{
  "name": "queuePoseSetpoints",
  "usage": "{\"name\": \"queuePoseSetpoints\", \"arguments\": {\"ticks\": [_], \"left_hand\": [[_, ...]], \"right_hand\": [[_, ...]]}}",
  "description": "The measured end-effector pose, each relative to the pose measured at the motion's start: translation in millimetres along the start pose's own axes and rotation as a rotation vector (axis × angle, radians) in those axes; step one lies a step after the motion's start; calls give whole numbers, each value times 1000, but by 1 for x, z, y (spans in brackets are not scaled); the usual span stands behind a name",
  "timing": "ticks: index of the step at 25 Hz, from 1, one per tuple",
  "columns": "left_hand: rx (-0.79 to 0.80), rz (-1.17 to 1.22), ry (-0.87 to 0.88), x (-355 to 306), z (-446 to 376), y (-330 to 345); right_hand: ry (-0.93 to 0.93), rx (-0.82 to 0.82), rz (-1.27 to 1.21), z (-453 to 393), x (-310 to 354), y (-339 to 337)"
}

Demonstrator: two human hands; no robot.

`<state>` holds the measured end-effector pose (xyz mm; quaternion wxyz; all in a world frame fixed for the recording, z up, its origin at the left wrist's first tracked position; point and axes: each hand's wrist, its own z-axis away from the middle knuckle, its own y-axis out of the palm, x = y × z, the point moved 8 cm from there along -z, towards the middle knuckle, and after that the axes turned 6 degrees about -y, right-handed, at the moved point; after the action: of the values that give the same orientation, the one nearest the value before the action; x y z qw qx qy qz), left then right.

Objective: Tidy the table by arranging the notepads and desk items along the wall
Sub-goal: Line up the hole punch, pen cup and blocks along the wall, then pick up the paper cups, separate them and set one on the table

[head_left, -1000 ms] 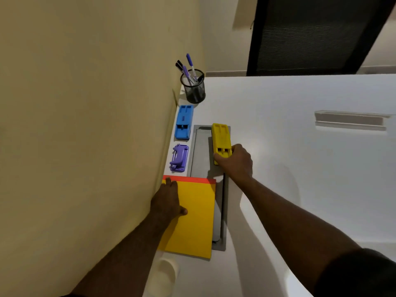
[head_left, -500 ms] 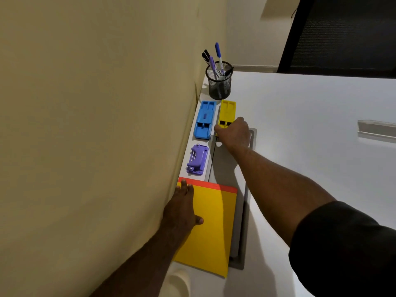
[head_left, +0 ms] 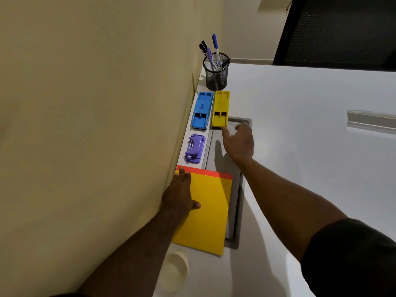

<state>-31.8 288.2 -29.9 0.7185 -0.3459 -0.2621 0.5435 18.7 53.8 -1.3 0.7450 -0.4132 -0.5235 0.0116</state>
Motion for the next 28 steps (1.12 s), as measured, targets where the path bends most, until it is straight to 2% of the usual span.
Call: {"name": "queuePoseSetpoints", "arguments": {"ticks": [8, 11, 14, 17, 21, 24, 28], "left_hand": [[-12, 38, -6, 0, 12, -3], [-97, 35, 2, -5, 28, -2], [-271, 73, 103, -36, 64, 1], [-343, 137, 263, -76, 118, 29], [-238, 146, 358, -96, 180, 95], [-125, 58, 350, -78, 208, 141], [-93, 36, 286, -37, 233, 169]], "right_hand": [[-90, 124, 108, 169, -74, -55], [-139, 193, 289, 223, -109, -80], [-227, 322, 504, 263, -142, -88], [-294, 333, 599, 292, -164, -95], [-289, 292, 629, 311, -175, -101], [-347, 282, 587, 317, -167, -93], [-430, 337, 412, 315, -129, -69]]}}
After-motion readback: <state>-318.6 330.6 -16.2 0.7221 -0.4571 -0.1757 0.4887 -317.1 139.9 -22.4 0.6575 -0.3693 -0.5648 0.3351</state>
